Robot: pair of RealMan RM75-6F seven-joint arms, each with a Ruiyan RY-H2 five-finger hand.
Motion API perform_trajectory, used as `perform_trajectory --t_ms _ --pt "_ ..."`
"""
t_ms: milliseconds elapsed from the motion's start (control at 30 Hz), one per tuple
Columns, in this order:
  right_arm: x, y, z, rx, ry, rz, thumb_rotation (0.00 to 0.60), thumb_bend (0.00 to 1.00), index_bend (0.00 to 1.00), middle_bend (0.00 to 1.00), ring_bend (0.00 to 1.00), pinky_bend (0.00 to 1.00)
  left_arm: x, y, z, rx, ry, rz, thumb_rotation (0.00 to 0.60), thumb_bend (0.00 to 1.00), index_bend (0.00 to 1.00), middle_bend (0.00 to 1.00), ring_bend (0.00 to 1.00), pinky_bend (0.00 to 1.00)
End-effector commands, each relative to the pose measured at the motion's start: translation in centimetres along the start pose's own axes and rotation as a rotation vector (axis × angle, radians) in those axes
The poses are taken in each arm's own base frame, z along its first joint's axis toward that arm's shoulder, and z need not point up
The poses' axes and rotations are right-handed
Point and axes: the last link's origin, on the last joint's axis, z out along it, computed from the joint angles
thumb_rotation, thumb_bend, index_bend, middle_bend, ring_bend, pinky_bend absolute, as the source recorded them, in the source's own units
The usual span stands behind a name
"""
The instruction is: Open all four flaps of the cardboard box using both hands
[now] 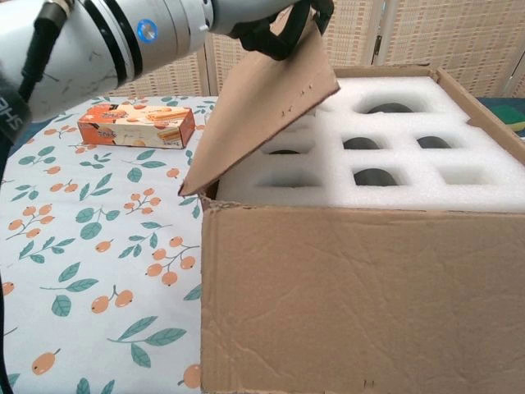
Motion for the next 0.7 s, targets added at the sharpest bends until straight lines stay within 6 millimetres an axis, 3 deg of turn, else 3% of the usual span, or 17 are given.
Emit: perform_trajectory --t_ms 33,433,700 --pt "-0.1 0.0 0.0 -0.003 -0.006 -0.004 0.600 0.20 0.33 0.00 0.00 0.00 0.1 -1.0 -0.6 0.027 0.032 0.038 0.600 1.00 0.59 0.00 0.00 0.00" --pt "-0.4 0.3 0.4 -0.033 0.001 -0.022 0.600 0.20 0.32 0.00 0.00 0.00 0.8 -4.4 -2.1 0.169 0.090 0.111 0.600 1.00 0.50 0.01 0.00 0.00" --pt "-0.7 0.2 0.4 -0.036 0.002 -0.035 0.600 0.20 0.32 0.00 0.00 0.00 1.0 -6.9 -4.3 0.268 0.075 0.126 0.600 1.00 0.46 0.01 0.00 0.00"
